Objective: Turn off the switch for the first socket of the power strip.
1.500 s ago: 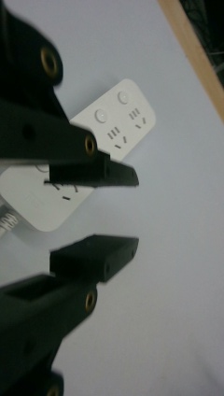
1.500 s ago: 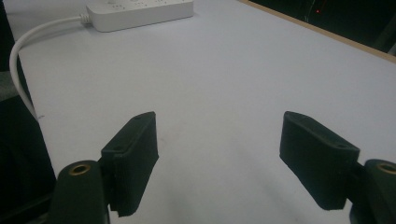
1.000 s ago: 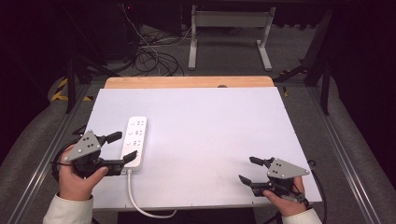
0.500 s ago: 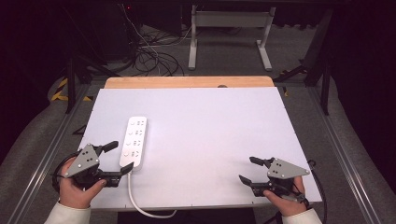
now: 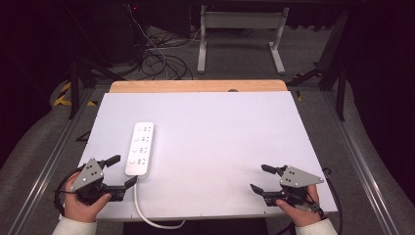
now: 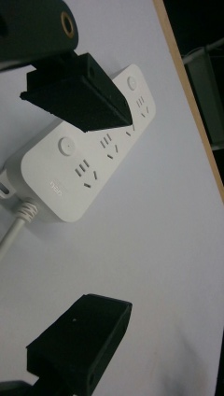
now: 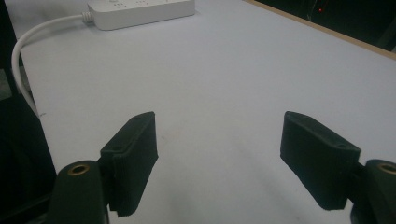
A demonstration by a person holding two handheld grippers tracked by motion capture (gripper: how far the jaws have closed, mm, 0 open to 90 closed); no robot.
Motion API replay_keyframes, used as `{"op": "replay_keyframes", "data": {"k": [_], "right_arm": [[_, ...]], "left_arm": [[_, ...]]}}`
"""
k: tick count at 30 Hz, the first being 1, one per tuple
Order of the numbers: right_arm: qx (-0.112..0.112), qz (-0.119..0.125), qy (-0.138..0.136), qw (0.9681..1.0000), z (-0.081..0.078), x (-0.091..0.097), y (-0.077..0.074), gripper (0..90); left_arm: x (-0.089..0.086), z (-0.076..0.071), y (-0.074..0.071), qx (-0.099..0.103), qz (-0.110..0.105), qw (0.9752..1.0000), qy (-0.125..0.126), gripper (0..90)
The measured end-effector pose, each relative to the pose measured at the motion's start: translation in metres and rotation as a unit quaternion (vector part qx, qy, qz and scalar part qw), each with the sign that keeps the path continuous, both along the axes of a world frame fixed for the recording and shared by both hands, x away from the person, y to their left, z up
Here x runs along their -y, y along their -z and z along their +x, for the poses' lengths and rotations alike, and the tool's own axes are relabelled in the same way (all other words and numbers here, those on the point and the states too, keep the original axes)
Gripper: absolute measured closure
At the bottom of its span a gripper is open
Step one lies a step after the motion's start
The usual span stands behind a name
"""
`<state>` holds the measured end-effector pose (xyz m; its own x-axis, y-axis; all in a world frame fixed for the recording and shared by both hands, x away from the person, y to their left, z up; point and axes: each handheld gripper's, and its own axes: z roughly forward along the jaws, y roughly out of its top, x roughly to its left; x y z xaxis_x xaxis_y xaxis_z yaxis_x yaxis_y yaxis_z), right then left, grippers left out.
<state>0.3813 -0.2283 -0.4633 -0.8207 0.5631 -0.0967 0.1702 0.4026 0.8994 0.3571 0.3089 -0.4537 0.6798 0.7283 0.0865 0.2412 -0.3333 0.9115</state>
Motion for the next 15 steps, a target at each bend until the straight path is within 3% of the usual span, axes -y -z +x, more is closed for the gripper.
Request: {"op": "replay_keyframes", "data": {"k": [4, 11, 15], "right_arm": [[-0.002, 0.001, 0.001, 1.0, 0.0, 0.0, 0.0, 27.9], [-0.005, -0.001, 0.001, 1.0, 0.002, 0.001, 0.002, 27.8], [-0.007, 0.0, 0.001, 1.0, 0.002, 0.001, 0.003, 27.8]], "left_arm": [[-0.003, 0.001, 0.007, -0.001, 0.002, 1.0, 0.003, 12.5], [-0.01, -0.001, 0.018, -0.027, -0.012, 0.9996, 0.001, 12.5], [-0.013, -0.004, 0.025, -0.035, -0.007, 0.9994, -0.004, 13.0]]}}
